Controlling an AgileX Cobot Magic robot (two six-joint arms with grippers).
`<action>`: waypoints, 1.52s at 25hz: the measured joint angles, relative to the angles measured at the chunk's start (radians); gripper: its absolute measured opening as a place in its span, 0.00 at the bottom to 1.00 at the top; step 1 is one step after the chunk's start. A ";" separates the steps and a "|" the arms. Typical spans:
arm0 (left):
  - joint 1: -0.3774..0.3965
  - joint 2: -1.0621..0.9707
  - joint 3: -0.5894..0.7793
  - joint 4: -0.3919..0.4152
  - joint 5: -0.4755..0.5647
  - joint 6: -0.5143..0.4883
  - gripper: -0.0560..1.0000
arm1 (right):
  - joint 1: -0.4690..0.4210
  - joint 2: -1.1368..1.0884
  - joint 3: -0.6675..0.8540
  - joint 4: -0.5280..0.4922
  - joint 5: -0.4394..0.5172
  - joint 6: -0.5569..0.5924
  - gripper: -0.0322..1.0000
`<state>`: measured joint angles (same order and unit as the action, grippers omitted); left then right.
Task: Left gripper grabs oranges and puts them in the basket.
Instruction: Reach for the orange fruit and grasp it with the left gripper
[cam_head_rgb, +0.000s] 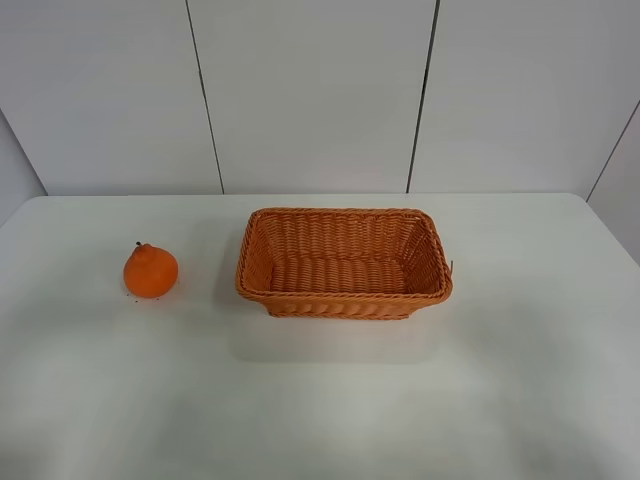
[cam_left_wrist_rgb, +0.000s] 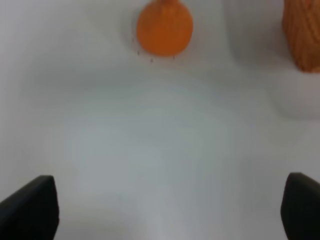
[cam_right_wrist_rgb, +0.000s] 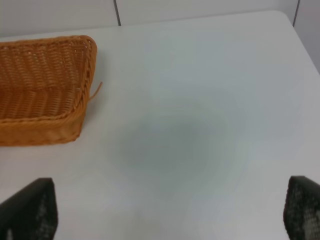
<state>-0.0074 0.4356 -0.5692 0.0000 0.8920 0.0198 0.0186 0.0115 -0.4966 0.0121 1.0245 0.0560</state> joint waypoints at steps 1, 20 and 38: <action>0.000 0.057 -0.012 0.000 -0.022 0.000 0.99 | 0.000 0.000 0.000 0.000 0.000 0.000 0.70; 0.000 1.091 -0.395 -0.055 -0.363 0.090 0.99 | 0.000 0.000 0.000 0.000 0.000 0.000 0.70; -0.050 1.540 -0.715 -0.051 -0.392 0.146 0.99 | 0.000 0.000 0.000 0.000 0.000 0.000 0.70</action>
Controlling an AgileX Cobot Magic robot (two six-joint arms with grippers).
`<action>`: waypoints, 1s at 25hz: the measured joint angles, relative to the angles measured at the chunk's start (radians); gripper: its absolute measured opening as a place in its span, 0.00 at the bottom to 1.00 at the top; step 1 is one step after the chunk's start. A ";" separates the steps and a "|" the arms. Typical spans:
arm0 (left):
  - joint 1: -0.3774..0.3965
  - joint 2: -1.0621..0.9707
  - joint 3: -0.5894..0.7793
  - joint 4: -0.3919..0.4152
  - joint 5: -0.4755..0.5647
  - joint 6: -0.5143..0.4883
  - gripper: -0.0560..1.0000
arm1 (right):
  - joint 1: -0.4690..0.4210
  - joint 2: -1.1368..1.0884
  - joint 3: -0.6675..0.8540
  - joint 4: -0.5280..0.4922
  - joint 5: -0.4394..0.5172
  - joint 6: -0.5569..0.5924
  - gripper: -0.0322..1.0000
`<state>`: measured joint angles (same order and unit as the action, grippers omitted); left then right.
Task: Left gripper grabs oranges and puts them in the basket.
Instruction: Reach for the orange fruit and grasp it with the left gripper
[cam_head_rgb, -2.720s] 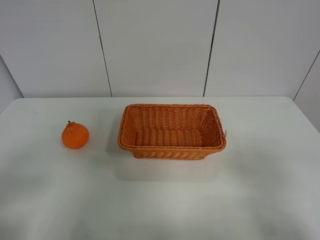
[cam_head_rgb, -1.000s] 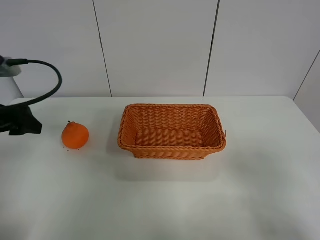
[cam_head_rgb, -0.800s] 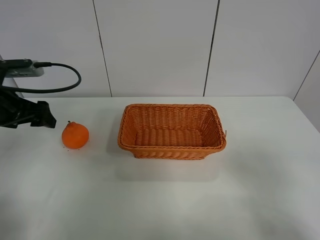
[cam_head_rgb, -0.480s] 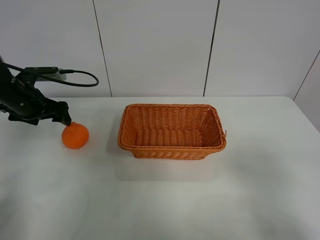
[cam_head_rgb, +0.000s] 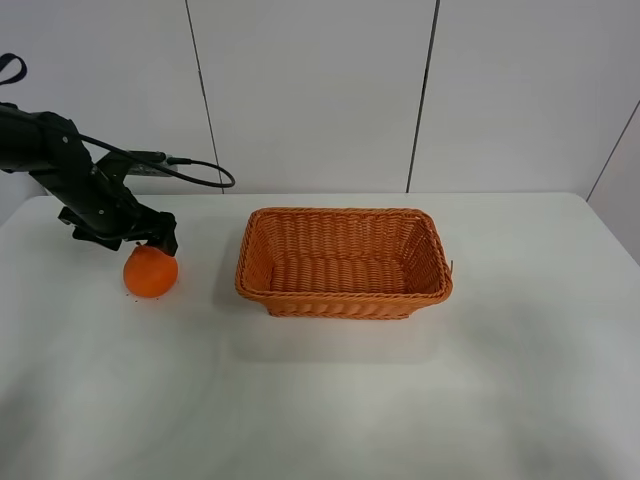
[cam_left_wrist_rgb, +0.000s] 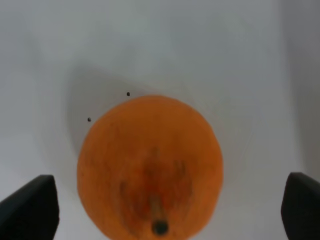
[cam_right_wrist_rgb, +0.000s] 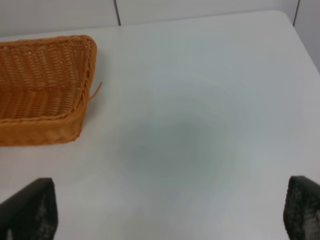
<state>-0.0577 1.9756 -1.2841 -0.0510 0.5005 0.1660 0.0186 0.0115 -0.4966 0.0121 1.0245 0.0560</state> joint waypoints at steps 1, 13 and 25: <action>0.000 0.019 -0.009 0.005 -0.001 0.001 0.99 | 0.000 0.000 0.000 0.000 0.000 0.000 0.70; 0.000 0.135 -0.024 0.042 -0.006 0.001 0.97 | 0.000 0.000 0.000 0.000 0.000 0.000 0.70; 0.000 0.127 -0.029 0.043 0.013 0.037 0.36 | 0.000 0.000 0.000 0.000 0.000 0.000 0.70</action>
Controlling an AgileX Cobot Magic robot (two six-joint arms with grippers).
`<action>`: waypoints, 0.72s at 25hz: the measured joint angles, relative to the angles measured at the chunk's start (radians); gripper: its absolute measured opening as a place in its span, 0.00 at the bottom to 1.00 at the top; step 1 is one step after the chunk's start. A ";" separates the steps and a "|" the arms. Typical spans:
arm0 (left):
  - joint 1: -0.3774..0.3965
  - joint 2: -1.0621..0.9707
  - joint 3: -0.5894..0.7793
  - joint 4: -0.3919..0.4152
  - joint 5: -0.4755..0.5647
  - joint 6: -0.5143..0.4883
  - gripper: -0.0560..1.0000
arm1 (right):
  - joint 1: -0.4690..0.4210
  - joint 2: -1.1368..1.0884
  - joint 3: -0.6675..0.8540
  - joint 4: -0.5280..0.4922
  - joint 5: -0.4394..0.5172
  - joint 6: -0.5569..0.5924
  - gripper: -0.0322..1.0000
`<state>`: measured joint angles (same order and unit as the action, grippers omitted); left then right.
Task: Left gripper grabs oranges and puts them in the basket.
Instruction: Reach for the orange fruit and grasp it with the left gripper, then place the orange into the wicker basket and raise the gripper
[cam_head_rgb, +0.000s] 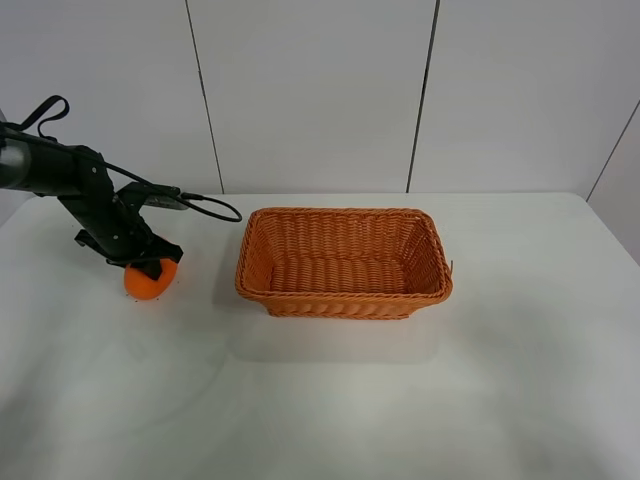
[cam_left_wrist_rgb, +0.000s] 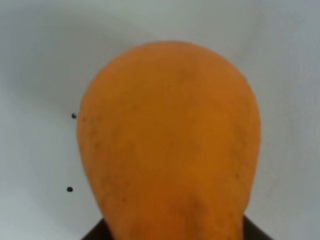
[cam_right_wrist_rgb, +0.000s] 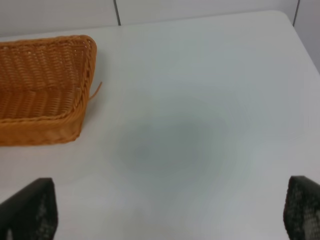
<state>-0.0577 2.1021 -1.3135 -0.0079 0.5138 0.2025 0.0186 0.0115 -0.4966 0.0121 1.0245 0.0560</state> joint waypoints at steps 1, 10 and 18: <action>0.000 -0.004 0.000 0.000 0.006 0.000 0.36 | 0.000 0.000 0.000 0.000 0.000 0.000 0.70; 0.000 -0.102 0.000 0.000 0.089 0.001 0.35 | 0.000 0.000 0.000 0.000 0.000 0.000 0.70; -0.003 -0.337 0.000 -0.167 0.218 0.026 0.34 | 0.000 0.000 0.000 0.000 0.000 0.000 0.70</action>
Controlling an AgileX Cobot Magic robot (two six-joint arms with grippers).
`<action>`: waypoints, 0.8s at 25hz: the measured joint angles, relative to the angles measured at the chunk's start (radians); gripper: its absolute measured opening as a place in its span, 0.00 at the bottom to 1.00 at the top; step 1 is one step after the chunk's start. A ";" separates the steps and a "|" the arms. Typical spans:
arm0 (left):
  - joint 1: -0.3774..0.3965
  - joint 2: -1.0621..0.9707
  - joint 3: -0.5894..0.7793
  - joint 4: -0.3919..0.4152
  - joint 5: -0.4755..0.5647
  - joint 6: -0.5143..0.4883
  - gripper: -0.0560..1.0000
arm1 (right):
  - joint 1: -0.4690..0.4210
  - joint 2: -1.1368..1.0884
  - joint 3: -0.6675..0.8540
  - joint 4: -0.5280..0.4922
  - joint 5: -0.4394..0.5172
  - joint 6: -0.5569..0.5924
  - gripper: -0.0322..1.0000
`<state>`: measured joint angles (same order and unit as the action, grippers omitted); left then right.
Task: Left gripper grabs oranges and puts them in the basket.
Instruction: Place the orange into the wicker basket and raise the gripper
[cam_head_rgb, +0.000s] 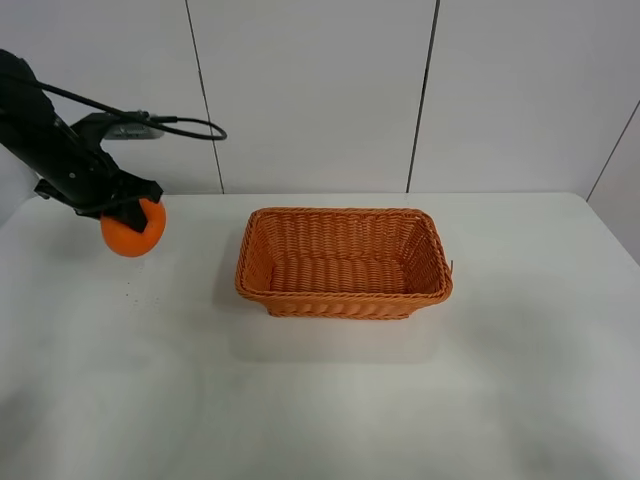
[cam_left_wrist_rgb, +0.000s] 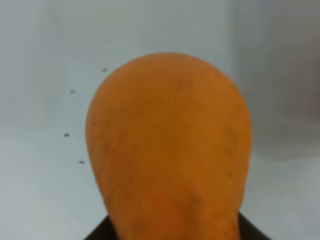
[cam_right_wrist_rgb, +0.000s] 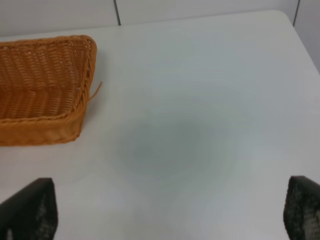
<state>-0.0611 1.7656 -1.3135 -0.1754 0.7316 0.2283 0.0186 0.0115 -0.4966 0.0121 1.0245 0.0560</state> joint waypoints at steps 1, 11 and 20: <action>-0.002 -0.023 0.000 -0.042 0.017 0.023 0.34 | 0.000 0.000 0.000 0.000 0.000 0.000 0.70; -0.225 -0.074 -0.050 -0.210 0.028 0.148 0.34 | 0.000 0.000 0.000 0.000 0.000 0.000 0.70; -0.385 0.180 -0.321 -0.208 0.037 0.103 0.34 | 0.000 0.000 0.000 0.000 0.000 0.000 0.70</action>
<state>-0.4461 1.9451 -1.6342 -0.3831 0.7691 0.3315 0.0186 0.0115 -0.4966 0.0121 1.0245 0.0560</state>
